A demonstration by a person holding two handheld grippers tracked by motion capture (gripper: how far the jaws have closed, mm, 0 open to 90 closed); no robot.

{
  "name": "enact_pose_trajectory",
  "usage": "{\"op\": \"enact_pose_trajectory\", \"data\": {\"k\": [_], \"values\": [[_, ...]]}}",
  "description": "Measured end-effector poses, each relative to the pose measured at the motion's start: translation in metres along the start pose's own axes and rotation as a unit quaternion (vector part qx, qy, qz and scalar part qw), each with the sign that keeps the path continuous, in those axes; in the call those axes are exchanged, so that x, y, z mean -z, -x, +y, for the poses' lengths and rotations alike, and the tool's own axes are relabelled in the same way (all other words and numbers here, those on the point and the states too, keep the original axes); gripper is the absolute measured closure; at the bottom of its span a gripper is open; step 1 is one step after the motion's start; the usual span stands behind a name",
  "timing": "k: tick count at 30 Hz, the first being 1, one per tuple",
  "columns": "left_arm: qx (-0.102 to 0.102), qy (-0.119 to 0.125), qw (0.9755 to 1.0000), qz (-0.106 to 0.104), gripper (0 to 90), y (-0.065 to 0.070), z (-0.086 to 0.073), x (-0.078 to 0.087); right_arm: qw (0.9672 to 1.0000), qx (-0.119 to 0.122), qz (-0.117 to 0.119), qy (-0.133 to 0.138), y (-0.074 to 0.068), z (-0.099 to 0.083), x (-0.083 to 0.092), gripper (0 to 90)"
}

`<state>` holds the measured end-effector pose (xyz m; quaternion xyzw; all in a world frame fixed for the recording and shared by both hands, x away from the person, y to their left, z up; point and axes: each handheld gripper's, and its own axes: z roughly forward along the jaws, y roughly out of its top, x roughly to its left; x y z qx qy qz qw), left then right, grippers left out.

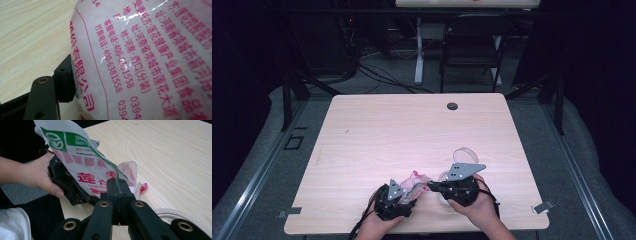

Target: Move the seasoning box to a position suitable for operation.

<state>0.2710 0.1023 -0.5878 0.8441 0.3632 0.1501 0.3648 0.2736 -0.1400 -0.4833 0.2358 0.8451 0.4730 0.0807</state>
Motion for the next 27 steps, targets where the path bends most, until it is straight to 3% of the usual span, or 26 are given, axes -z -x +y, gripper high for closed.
{"op": "enact_pose_trajectory", "data": {"k": [13,27], "values": [[0.003,0.007,0.9999,0.014,42.6,0.0017,0.0001,0.0005,1.0,-0.001,-0.003,0.002,0.0014,-0.0014,0.001,90.0],[-0.01,0.022,0.9994,0.025,52.0,0.0031,-0.0008,0.0036,1.0,0.0,-0.003,0.003,0.0021,-0.0026,0.0032,90.0]]}}
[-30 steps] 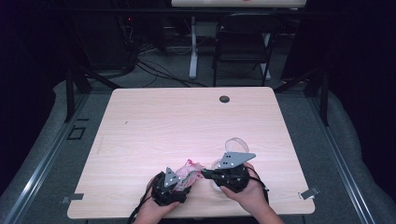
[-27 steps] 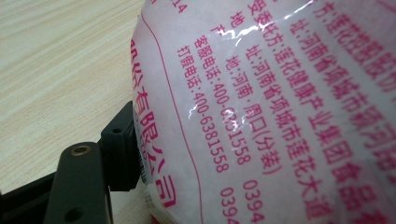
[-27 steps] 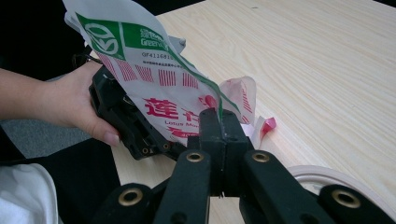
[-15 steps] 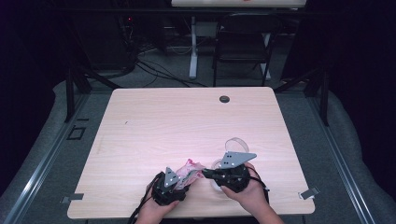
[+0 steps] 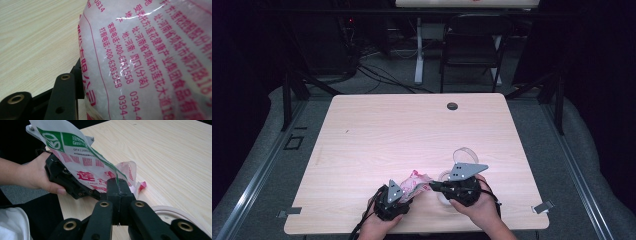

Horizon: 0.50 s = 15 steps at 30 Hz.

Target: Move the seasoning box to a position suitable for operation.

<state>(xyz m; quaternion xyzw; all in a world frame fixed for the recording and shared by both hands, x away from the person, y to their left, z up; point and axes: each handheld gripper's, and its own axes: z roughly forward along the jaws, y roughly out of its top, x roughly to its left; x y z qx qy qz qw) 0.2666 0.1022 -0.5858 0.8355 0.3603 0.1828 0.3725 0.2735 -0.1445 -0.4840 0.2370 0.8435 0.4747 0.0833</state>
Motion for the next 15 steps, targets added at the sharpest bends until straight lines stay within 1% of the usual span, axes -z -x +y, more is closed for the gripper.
{"op": "enact_pose_trajectory", "data": {"k": [8,15], "values": [[-0.008,-0.001,1.0,-0.001,54.6,0.0005,0.0021,0.003,1.0,0.0,0.002,0.003,0.0004,-0.0002,0.0019,90.0],[-0.019,-0.001,0.9998,0.011,55.5,-0.001,0.0049,0.0072,1.0,0.0,0.003,0.007,-0.0004,0.0,0.0032,90.0]]}}
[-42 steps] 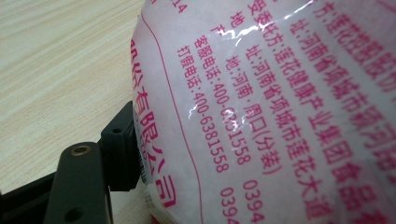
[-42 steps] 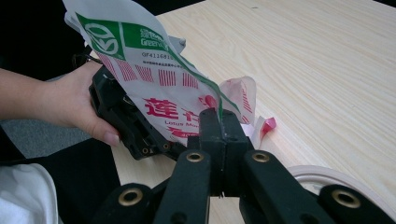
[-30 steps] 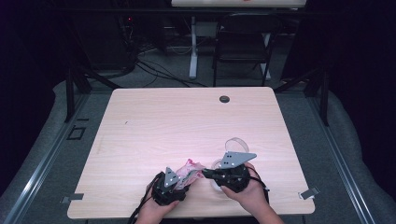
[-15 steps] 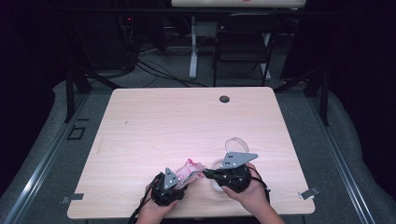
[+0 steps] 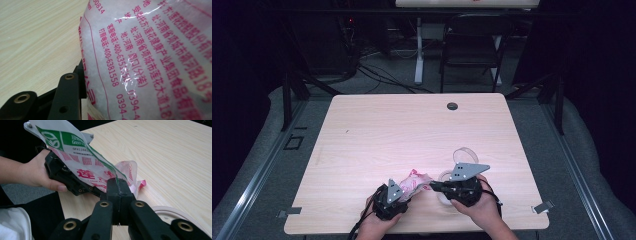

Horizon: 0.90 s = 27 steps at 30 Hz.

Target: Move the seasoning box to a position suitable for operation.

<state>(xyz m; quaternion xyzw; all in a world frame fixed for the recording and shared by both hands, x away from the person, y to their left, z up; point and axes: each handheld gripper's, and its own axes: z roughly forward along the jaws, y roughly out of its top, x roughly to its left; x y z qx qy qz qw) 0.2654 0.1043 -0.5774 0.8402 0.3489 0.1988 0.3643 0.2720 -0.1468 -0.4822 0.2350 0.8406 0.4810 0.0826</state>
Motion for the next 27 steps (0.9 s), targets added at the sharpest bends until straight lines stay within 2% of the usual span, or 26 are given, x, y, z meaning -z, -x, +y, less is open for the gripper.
{"op": "enact_pose_trajectory", "data": {"k": [13,27], "values": [[-0.007,0.005,0.9998,0.018,56.3,-0.0023,0.0018,0.0039,1.0,0.003,0.0,0.004,-0.0016,0.0009,0.0002,90.0],[-0.036,0.005,0.9986,0.04,56.6,-0.0023,0.0061,0.0083,1.0,0.005,-0.002,0.006,-0.0014,0.0008,0.0025,90.0]]}}
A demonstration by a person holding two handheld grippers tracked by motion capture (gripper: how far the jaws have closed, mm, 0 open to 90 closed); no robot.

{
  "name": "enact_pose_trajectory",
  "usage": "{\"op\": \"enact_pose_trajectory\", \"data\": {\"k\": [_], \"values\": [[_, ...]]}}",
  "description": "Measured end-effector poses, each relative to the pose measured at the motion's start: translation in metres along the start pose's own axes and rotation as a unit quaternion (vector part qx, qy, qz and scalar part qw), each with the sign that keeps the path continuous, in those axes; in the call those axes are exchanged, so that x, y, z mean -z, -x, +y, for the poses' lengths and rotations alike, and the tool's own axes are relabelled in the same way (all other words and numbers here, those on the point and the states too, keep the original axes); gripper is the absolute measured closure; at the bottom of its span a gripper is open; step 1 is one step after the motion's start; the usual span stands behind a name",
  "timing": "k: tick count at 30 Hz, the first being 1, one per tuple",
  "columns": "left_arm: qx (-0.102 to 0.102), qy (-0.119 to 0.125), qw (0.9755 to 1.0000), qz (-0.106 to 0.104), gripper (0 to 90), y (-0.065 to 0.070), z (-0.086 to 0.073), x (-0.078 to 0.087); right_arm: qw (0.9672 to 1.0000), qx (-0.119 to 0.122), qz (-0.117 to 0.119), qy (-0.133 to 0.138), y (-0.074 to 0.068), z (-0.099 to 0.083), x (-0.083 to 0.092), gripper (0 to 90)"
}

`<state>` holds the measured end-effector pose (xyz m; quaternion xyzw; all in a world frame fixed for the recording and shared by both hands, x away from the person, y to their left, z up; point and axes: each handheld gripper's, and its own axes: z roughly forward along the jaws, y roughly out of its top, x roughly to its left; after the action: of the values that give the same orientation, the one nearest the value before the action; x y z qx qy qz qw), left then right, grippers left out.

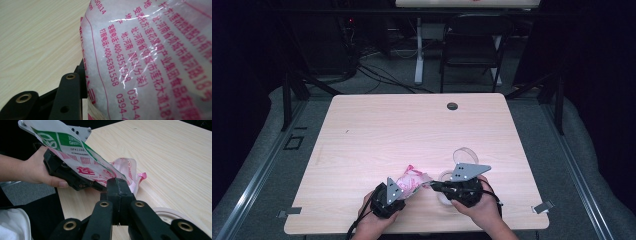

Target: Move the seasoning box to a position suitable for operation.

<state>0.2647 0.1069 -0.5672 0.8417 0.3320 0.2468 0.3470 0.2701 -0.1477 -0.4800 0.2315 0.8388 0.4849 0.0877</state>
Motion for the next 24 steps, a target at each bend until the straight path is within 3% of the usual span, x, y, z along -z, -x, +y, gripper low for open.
{"op": "enact_pose_trajectory", "data": {"k": [24], "values": [[-0.06,0.008,0.9973,0.042,56.9,-0.005,0.015,0.007,0.9999,0.003,-0.01,0.005,0.0,0.003,0.006,90.0]]}}
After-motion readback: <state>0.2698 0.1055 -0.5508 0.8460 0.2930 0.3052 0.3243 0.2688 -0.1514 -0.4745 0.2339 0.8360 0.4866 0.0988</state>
